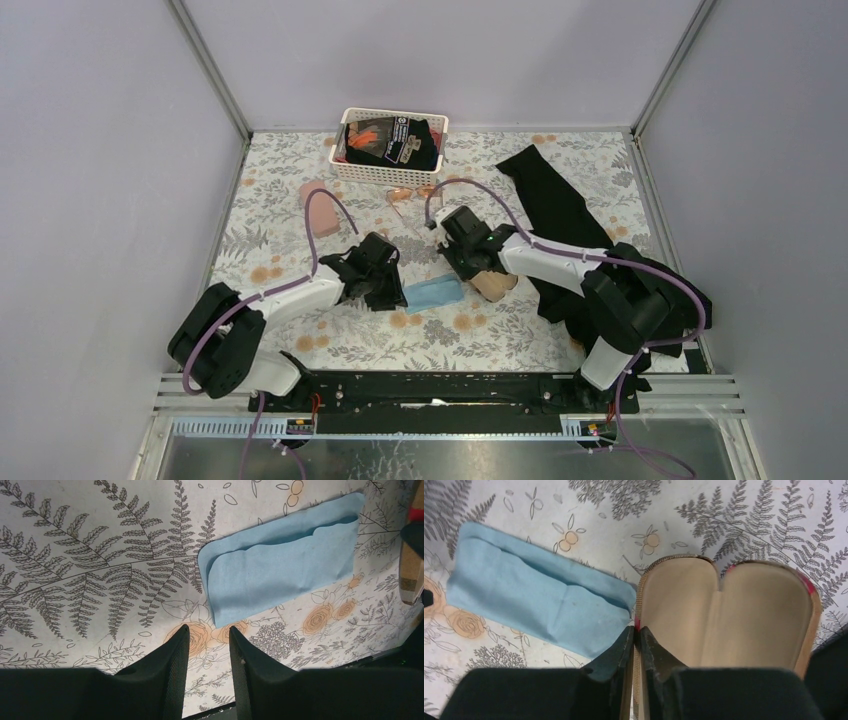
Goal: Organize the sunglasses
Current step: Move the sunglasses case at the center of the board, then pick up the glasses cleaning cloth from the center of the board, then place the glasses cleaning cloth in the sunglasses case.
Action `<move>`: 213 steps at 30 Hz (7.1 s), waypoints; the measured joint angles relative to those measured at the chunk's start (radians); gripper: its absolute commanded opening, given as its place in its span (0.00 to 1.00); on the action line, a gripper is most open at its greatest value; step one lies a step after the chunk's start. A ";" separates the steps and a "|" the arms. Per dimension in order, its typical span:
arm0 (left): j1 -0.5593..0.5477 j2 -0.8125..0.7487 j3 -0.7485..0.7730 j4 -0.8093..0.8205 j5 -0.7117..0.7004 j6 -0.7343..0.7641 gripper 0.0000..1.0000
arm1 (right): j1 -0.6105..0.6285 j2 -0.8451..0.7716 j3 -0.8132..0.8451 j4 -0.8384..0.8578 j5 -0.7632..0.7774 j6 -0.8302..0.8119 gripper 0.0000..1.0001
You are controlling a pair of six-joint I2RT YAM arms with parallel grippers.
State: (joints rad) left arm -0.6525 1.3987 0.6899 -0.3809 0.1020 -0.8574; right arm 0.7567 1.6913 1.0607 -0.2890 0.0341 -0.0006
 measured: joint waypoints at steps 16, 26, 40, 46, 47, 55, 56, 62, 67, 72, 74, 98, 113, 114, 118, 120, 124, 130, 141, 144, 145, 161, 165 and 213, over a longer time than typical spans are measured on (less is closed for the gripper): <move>0.012 -0.071 -0.038 0.018 -0.050 -0.101 0.39 | 0.047 -0.266 -0.018 -0.020 0.043 0.152 0.53; 0.012 -0.014 -0.053 0.057 -0.043 -0.164 0.39 | 0.047 -0.288 -0.285 0.147 -0.082 0.507 0.52; 0.012 0.051 -0.064 0.191 -0.034 -0.225 0.36 | 0.047 -0.175 -0.352 0.295 0.006 0.611 0.51; 0.012 0.067 -0.064 0.228 -0.031 -0.232 0.35 | 0.047 -0.151 -0.351 0.307 0.032 0.611 0.50; 0.012 0.067 -0.064 0.228 -0.031 -0.232 0.35 | 0.047 -0.151 -0.351 0.307 0.032 0.611 0.50; 0.012 0.075 -0.063 0.239 -0.028 -0.232 0.34 | 0.048 -0.149 -0.351 0.311 0.033 0.612 0.50; 0.012 0.074 -0.063 0.237 -0.027 -0.231 0.35 | 0.048 -0.149 -0.351 0.311 0.032 0.612 0.50; 0.012 0.024 -0.062 0.148 -0.034 -0.197 0.41 | 0.048 -0.148 -0.351 0.323 0.032 0.612 0.50; 0.012 0.005 -0.063 0.108 -0.040 -0.172 0.41 | 0.048 -0.138 -0.347 0.329 0.032 0.611 0.50; 0.012 0.031 -0.064 0.142 -0.022 -0.162 0.40 | 0.048 -0.135 -0.344 0.331 0.032 0.612 0.51; 0.012 0.046 -0.063 0.180 -0.008 -0.161 0.39 | 0.048 -0.135 -0.344 0.331 0.032 0.612 0.52; 0.012 0.100 -0.064 0.262 0.047 -0.137 0.00 | 0.054 -0.135 -0.330 0.321 0.029 0.603 0.60; 0.019 0.084 -0.040 0.167 0.056 -0.027 0.00 | 0.102 -0.083 -0.278 0.319 0.030 0.604 0.57; 0.019 0.084 -0.040 0.166 0.056 -0.025 0.00 | 0.102 -0.080 -0.278 0.317 0.032 0.604 0.57; 0.019 0.084 -0.039 0.165 0.058 -0.021 0.00 | 0.102 -0.063 -0.257 0.301 0.037 0.602 0.54; 0.020 0.085 -0.039 0.165 0.061 -0.021 0.00 | 0.103 -0.050 -0.243 0.299 0.037 0.600 0.52; 0.021 0.091 -0.035 0.164 0.071 -0.021 0.00 | 0.112 -0.037 -0.233 0.300 0.036 0.600 0.48; 0.025 0.094 -0.034 0.164 0.077 -0.021 0.00 | 0.131 -0.023 -0.222 0.299 0.035 0.599 0.34; 0.025 0.095 -0.034 0.164 0.080 -0.020 0.00 | 0.144 -0.026 -0.220 0.290 0.066 0.602 0.45; 0.025 0.095 -0.034 0.164 0.080 -0.020 0.00 | 0.145 -0.040 -0.220 0.256 0.112 0.600 0.45; 0.025 0.095 -0.034 0.164 0.080 -0.020 0.00 | 0.145 -0.042 -0.220 0.248 0.124 0.600 0.45; 0.025 0.094 -0.034 0.164 0.080 -0.020 0.00 | 0.145 -0.013 -0.188 0.226 0.136 0.597 0.36; 0.025 0.094 -0.034 0.164 0.080 -0.021 0.00 | 0.145 -0.007 -0.186 0.231 0.122 0.599 0.31; -0.021 0.440 0.628 0.057 0.291 0.134 0.00 | 0.075 -0.425 -0.183 0.004 0.377 0.603 0.00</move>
State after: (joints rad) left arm -0.6739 1.8389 1.3182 -0.3237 0.3927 -0.7235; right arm 0.8318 1.2663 0.8776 -0.2852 0.4110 0.6025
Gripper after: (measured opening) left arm 0.006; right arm 0.011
